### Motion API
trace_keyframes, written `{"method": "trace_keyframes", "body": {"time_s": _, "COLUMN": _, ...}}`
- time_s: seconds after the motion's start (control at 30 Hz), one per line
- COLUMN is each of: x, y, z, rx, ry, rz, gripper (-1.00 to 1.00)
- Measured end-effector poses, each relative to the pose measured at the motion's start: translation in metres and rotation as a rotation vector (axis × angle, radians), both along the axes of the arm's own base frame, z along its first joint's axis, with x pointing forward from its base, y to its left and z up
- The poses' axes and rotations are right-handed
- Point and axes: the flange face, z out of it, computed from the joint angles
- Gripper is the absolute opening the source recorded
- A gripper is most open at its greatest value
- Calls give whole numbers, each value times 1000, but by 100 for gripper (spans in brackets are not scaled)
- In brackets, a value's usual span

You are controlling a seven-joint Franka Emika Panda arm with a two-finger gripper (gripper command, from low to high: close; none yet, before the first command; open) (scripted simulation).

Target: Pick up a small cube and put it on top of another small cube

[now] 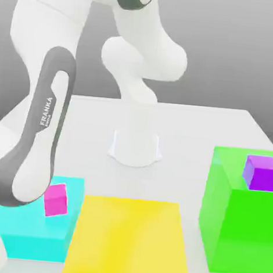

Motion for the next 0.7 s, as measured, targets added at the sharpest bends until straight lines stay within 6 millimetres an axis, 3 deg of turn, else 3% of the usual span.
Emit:
{"method": "trace_keyframes", "body": {"time_s": 0.07, "x": 0, "y": 0, "z": 0, "rx": 0, "ry": 0, "rz": 0, "gripper": -100}}
{"method": "trace_keyframes", "body": {"time_s": 0.23, "x": -5, "y": 6, "z": 63, "rx": 10, "ry": -3, "rz": -24, "gripper": -100}}
{"method": "trace_keyframes", "body": {"time_s": 0.47, "x": -42, "y": 51, "z": 118, "rx": 53, "ry": -11, "rz": -181, "gripper": -100}}
{"method": "trace_keyframes", "body": {"time_s": 0.7, "x": -89, "y": 100, "z": 159, "rx": 50, "ry": -6, "rz": -323, "gripper": -100}}
